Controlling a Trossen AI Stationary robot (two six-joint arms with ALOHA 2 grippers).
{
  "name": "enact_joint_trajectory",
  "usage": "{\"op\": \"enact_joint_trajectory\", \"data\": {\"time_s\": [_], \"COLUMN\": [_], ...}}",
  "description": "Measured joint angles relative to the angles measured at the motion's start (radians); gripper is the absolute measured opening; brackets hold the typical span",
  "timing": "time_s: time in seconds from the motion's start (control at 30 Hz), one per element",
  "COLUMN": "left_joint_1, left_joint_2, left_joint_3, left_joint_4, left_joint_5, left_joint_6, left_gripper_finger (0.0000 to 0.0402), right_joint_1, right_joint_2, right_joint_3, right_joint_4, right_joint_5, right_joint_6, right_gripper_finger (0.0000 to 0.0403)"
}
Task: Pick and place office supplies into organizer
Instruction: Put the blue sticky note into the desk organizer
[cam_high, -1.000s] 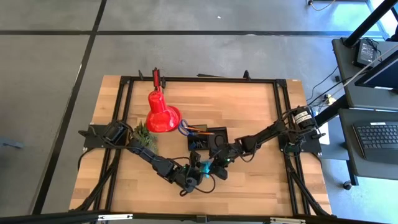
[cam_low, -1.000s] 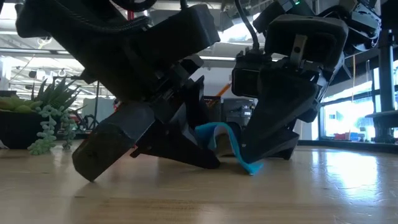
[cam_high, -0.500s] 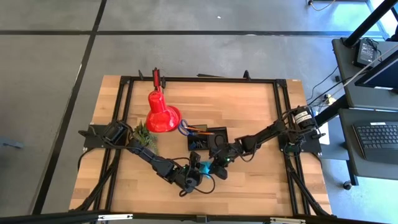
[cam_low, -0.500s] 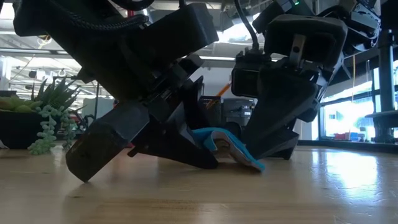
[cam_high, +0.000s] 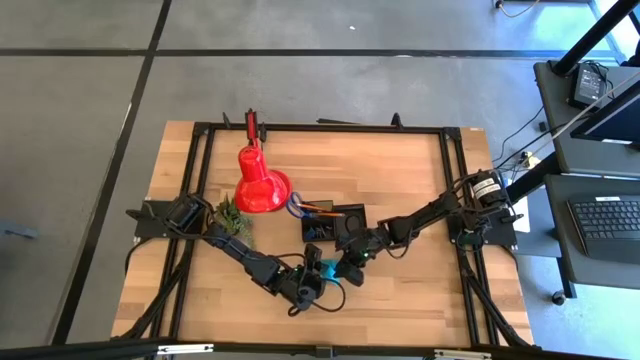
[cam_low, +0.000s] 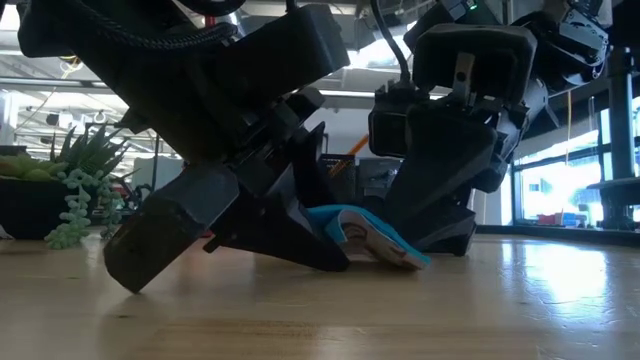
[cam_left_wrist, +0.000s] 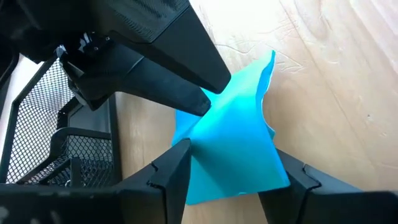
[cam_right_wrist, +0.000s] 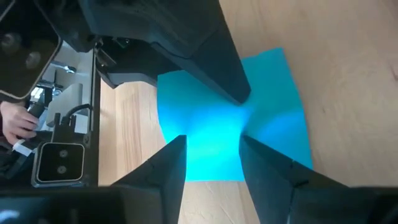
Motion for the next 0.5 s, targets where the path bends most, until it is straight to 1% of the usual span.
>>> {"op": "enact_joint_trajectory", "data": {"time_s": [0.17,0.4,0.5], "left_joint_1": [0.000,0.000,0.000], "left_joint_2": [0.000,0.000,0.000], "left_joint_3": [0.000,0.000,0.000], "left_joint_4": [-0.001,-0.002,-0.003], "left_joint_5": [0.005,0.028,0.034], "left_joint_6": [-0.015,-0.016,-0.019], "left_gripper_finger": [0.0142,0.0087,0.0070], "right_joint_1": [0.000,0.000,0.000], "right_joint_2": [0.001,0.001,0.001], "right_joint_3": [0.000,0.000,0.001], "right_joint_4": [0.018,0.021,0.021], "right_joint_5": [-0.001,-0.002,-0.002], "right_joint_6": [-0.025,-0.028,-0.031], "right_gripper_finger": [0.0153,0.0153,0.0153]}}
